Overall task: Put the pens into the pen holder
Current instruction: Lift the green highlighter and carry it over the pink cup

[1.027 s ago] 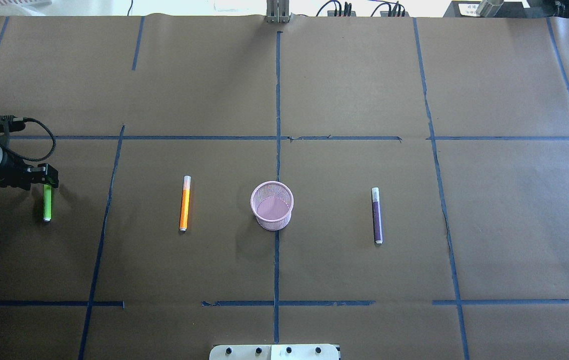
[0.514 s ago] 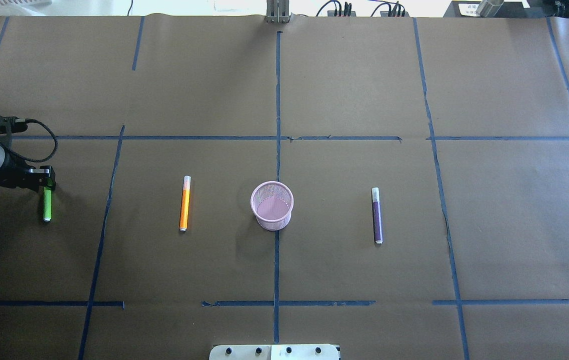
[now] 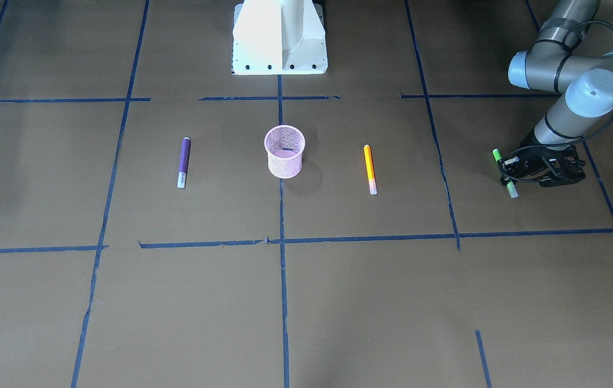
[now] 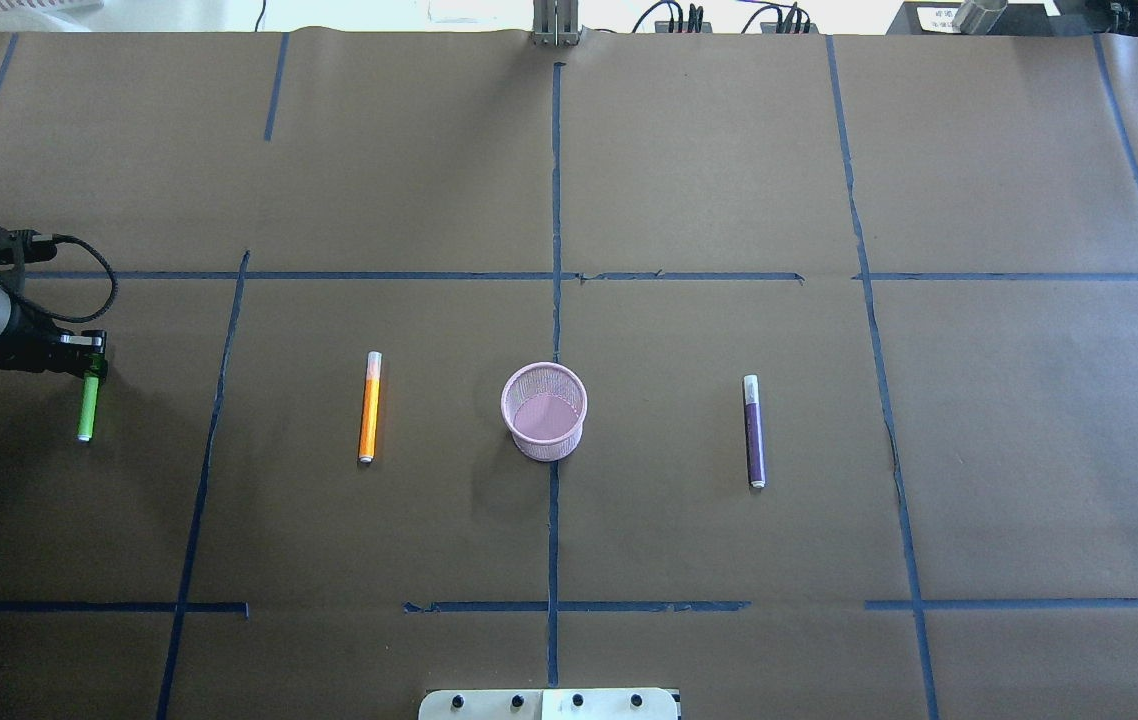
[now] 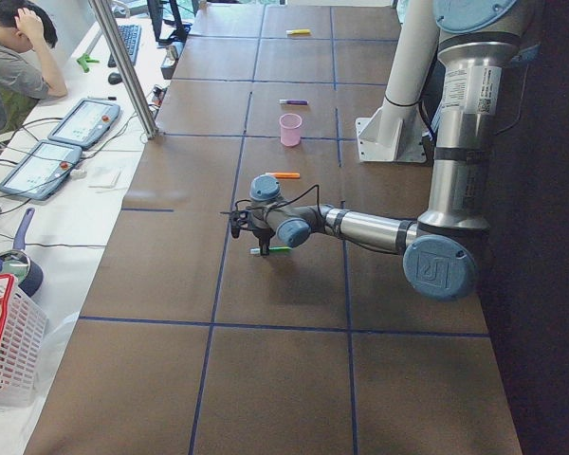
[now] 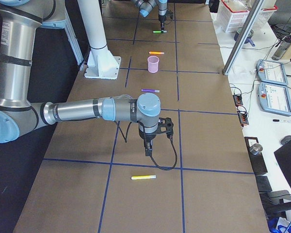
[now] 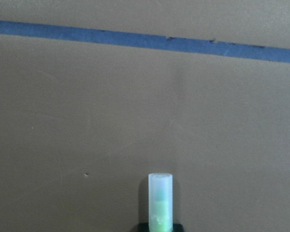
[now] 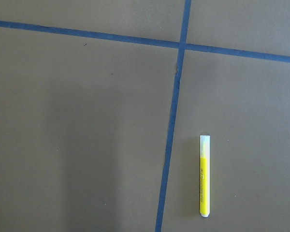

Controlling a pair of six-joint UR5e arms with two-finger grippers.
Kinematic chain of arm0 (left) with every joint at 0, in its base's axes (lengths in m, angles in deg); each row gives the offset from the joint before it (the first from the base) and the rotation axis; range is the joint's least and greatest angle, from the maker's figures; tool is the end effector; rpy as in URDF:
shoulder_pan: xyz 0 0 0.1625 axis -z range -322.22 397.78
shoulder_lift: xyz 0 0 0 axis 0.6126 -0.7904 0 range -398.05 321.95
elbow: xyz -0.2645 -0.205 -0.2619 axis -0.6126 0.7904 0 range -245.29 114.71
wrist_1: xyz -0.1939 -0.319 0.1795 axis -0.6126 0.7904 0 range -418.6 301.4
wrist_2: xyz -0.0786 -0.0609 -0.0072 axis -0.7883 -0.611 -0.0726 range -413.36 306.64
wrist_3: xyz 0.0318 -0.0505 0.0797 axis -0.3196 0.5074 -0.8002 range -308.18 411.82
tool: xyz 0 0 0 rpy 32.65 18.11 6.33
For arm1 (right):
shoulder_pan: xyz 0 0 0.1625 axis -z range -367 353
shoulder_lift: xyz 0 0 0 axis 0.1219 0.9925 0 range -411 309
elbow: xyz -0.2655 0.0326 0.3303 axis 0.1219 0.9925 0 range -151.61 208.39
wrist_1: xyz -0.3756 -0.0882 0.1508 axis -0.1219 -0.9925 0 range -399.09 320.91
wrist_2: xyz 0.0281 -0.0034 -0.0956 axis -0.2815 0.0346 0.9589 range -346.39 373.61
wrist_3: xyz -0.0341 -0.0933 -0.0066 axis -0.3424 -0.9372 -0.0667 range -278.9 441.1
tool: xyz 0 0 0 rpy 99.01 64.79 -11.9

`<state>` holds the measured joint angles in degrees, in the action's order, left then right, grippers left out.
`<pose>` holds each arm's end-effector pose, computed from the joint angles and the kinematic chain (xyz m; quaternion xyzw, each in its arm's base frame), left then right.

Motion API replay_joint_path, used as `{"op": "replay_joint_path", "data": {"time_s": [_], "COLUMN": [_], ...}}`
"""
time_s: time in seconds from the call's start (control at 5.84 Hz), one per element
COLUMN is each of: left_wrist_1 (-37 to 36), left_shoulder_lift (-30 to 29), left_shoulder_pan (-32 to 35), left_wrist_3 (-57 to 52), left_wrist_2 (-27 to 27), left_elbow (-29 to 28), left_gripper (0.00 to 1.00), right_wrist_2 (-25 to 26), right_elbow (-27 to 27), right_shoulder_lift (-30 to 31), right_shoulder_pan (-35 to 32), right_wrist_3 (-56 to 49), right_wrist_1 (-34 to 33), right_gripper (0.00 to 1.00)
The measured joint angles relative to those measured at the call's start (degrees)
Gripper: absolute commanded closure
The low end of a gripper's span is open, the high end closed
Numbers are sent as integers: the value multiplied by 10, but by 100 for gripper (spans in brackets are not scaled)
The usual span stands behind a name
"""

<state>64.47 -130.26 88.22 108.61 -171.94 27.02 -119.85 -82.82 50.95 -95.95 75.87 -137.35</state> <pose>0.2776 -0.4707 0.5647 0.0340 0.3885 -0.0588 0.9190 0.0575 -0.4011 0.5857 0.0215 -0.3696 -0.0541 0.9274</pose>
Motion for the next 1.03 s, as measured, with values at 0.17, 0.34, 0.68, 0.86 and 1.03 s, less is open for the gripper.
{"op": "replay_joint_path", "data": {"time_s": [0.17,0.34,0.68,0.86,1.03], "left_wrist_1": [1,2,4,5,5], "left_shoulder_lift": [-2,-9,-65,-99,-121], "left_shoulder_pan": [1,1,-3,-11,-28], "left_wrist_3": [-3,-7,-54,-74,-71], "left_wrist_2": [30,61,80,83,115], "left_elbow": [32,69,126,150,181], "left_gripper": [100,100,100,100,100], "right_wrist_2": [0,0,0,0,0], "right_elbow": [0,-1,0,0,0], "right_shoulder_lift": [0,0,-1,-1,-1], "right_shoulder_pan": [0,0,0,0,0], "right_wrist_3": [0,0,0,0,0], "right_wrist_1": [0,0,0,0,0], "right_gripper": [0,0,0,0,0]}}
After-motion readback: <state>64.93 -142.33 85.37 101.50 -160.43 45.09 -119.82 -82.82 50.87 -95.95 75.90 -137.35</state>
